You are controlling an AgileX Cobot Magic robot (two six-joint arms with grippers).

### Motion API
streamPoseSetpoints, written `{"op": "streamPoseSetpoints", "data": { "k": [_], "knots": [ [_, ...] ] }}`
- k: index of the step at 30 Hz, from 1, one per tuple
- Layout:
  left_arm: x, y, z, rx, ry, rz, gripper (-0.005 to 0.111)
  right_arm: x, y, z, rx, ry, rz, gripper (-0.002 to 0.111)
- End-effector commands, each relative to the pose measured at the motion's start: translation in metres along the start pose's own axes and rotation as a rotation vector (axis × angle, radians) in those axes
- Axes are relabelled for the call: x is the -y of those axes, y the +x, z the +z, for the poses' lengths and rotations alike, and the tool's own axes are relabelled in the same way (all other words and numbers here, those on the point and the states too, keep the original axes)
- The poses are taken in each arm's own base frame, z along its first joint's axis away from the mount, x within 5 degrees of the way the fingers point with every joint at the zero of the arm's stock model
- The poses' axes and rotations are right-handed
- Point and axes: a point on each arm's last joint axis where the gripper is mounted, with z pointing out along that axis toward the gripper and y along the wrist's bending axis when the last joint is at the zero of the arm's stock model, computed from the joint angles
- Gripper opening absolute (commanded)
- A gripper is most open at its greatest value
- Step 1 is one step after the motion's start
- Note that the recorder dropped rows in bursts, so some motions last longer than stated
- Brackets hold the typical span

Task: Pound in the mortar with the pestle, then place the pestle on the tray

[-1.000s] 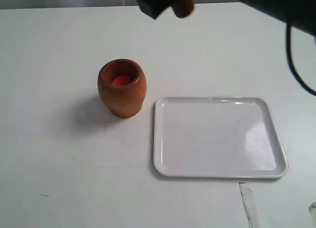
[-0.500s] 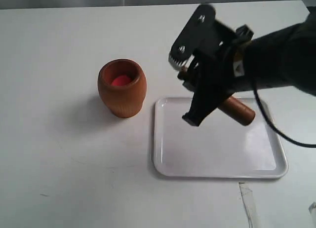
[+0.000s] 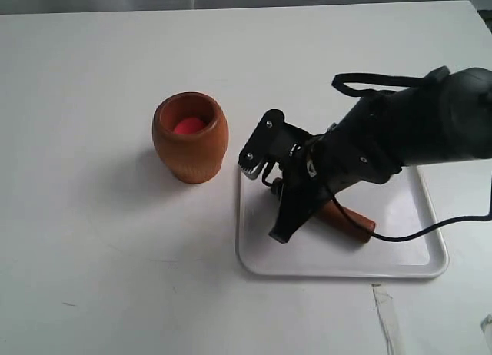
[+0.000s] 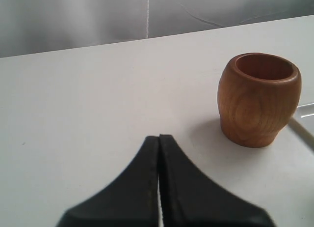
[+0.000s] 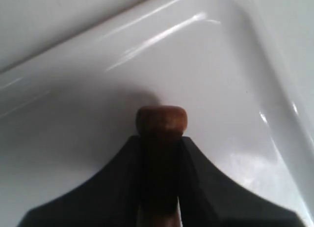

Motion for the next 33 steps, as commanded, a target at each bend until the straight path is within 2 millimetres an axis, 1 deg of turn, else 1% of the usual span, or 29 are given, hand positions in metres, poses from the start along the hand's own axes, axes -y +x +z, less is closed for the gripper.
{"op": "streamPoseSetpoints", "data": {
  "k": [1,4,6,7,8,9,10,11,12,15,16,17,18,19,20,21,22,23,24,25,26,27,31,32,33],
  "knots": [
    [0.001,0.0,0.0,0.007,0.008,-0.012,0.0,-0.005,0.012,0.014,-0.081,-0.028,0.038,0.0],
    [0.001,0.0,0.0,0.007,0.008,-0.012,0.0,-0.005,0.011,0.014,-0.076,-0.026,0.056,0.002],
    [0.001,0.0,0.0,0.007,0.008,-0.012,0.0,-0.004,0.009,0.01,-0.057,-0.022,0.062,0.012],
    [0.001,0.0,0.0,0.007,0.008,-0.012,0.0,-0.003,0.007,0.003,-0.033,-0.016,0.07,0.023],
    [0.001,0.0,0.0,0.007,0.008,-0.012,0.0,-0.002,0.004,-0.003,-0.014,-0.011,0.076,0.029],
    [0.001,0.0,0.0,0.007,0.008,-0.012,0.0,0.0,0.0,-0.016,0.027,0.003,0.08,0.038],
    [0.001,0.0,0.0,0.007,0.008,-0.012,0.0,0.002,-0.002,-0.025,0.053,0.012,0.082,0.042],
    [0.001,0.0,0.0,0.007,0.008,-0.012,0.0,0.005,-0.007,-0.046,0.119,0.035,0.085,0.046],
    [0.001,0.0,0.0,0.007,0.008,-0.012,0.0,0.007,-0.01,-0.064,0.176,0.055,0.088,0.047],
    [0.001,0.0,0.0,0.007,0.008,-0.012,0.0,0.012,-0.013,-0.129,0.379,0.119,0.121,0.047],
    [0.001,0.0,0.0,0.007,0.008,-0.012,0.0,0.012,-0.01,-0.16,0.475,0.147,0.13,0.045],
    [0.001,0.0,0.0,0.007,0.008,-0.012,0.0,0.011,-0.007,-0.177,0.531,0.154,0.148,0.043],
    [0.001,0.0,0.0,0.007,0.008,-0.012,0.0,0.009,0.001,-0.208,0.637,0.162,0.183,0.037],
    [0.001,0.0,0.0,0.007,0.008,-0.012,0.0,0.007,0.005,-0.221,0.686,0.159,0.205,0.033],
    [0.001,0.0,0.0,0.007,0.008,-0.012,0.0,0.002,0.018,-0.253,0.807,0.143,0.256,0.02],
    [0.001,0.0,0.0,0.007,0.008,-0.012,0.0,-0.001,0.025,-0.268,0.862,0.149,0.257,0.014],
    [0.001,0.0,0.0,0.007,0.008,-0.012,0.0,-0.01,0.042,-0.291,0.958,0.167,0.226,0.0],
    [0.001,0.0,0.0,0.007,0.008,-0.012,0.0,-0.014,0.049,-0.298,0.99,0.17,0.216,0.0],
    [0.001,0.0,0.0,0.007,0.008,-0.012,0.0,-0.023,0.068,-0.309,1.065,0.175,0.193,0.0],
    [0.001,0.0,0.0,0.007,0.008,-0.012,0.0,-0.031,0.086,-0.309,1.114,0.169,0.179,0.0],
    [0.001,0.0,0.0,0.007,0.008,-0.012,0.0,-0.036,0.095,-0.307,1.14,0.167,0.175,0.0],
    [0.001,0.0,0.0,0.007,0.008,-0.012,0.0,-0.043,0.113,-0.301,1.194,0.167,0.17,0.0],
    [0.001,0.0,0.0,0.007,0.008,-0.012,0.0,-0.053,0.138,-0.275,1.252,0.121,0.227,0.0],
    [0.001,0.0,0.0,0.007,0.008,-0.012,0.0,-0.057,0.145,-0.262,1.246,0.074,0.276,0.0],
    [0.001,0.0,0.0,0.007,0.008,-0.012,0.0,-0.058,0.147,-0.257,1.242,0.05,0.3,0.0]
  ]
}}
